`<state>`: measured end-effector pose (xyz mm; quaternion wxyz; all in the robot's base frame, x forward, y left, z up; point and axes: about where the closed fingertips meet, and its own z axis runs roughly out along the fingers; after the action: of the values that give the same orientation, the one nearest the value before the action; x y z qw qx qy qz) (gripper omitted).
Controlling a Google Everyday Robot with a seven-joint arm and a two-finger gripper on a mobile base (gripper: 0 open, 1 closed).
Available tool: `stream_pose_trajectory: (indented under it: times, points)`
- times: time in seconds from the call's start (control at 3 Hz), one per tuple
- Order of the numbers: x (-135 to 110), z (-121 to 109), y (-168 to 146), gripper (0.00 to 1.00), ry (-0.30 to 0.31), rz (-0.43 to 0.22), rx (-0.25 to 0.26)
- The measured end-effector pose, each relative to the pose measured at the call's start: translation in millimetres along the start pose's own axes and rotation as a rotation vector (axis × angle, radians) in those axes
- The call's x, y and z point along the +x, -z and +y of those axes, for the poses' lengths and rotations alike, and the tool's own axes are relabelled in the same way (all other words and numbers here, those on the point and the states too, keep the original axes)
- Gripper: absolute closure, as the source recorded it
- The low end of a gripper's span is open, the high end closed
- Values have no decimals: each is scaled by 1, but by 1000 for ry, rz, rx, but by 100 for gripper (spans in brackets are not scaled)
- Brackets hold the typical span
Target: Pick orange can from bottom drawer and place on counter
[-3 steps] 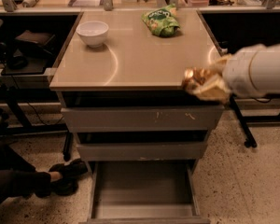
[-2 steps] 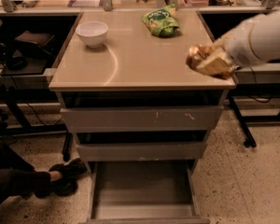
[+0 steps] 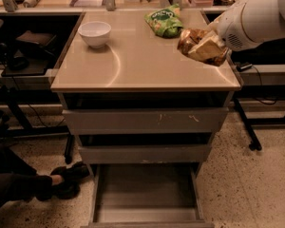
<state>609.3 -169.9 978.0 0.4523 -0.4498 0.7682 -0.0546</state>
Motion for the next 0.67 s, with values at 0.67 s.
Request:
stream_pose_trajectory:
  times: [0.67]
  points:
    - [31,-56,-47,100,-37,67,47]
